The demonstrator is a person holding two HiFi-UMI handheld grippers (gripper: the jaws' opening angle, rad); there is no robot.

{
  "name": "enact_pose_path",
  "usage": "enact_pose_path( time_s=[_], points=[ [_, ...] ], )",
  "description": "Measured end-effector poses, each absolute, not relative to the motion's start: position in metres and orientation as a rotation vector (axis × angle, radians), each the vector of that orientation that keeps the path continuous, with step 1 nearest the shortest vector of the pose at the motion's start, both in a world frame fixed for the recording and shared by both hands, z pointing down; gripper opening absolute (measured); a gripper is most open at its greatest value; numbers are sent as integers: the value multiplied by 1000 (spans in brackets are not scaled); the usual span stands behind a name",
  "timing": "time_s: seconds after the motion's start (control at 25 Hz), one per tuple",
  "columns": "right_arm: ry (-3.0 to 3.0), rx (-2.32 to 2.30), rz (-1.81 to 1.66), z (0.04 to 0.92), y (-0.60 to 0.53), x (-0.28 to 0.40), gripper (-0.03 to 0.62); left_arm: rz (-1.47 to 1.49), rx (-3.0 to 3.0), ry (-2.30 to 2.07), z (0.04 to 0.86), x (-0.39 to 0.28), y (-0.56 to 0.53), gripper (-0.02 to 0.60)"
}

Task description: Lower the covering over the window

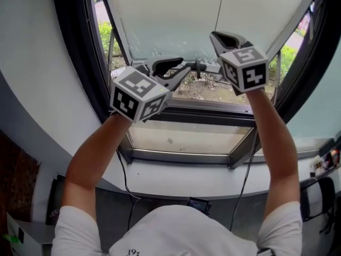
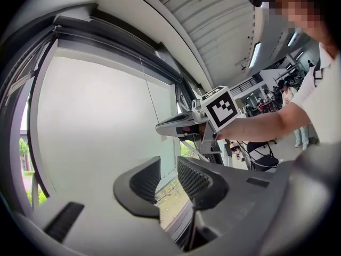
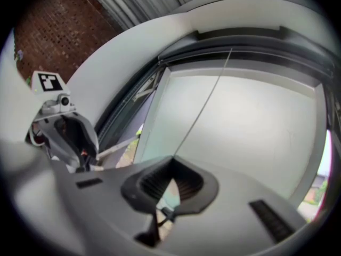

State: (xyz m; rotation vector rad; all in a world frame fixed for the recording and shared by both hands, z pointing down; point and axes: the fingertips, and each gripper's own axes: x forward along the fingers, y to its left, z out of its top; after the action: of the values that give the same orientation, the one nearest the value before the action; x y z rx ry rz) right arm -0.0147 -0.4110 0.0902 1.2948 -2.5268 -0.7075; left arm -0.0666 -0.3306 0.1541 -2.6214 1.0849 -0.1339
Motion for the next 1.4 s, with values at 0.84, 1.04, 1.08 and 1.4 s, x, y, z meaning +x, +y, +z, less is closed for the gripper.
enact_pose_path(
  time_s=[0.84,1.04,1.08,1.4],
  points=[
    [-2024,1180,-1110,99,-389,-23,21,-198,-2620,1078,171,-65,-326,101],
    [-1887,1180,-1171,101,-389,-17,21,-200,-2623,1084,174,-65,-327,101],
    [-1866,1178,-1177,103,-389,-16,21,-202,-2625,1085,175,-64,-327,101],
    [-1771,1163,-1185,116,-390,-7,21,-244,-2635,1085,188,-64,-329,101]
  ],
)
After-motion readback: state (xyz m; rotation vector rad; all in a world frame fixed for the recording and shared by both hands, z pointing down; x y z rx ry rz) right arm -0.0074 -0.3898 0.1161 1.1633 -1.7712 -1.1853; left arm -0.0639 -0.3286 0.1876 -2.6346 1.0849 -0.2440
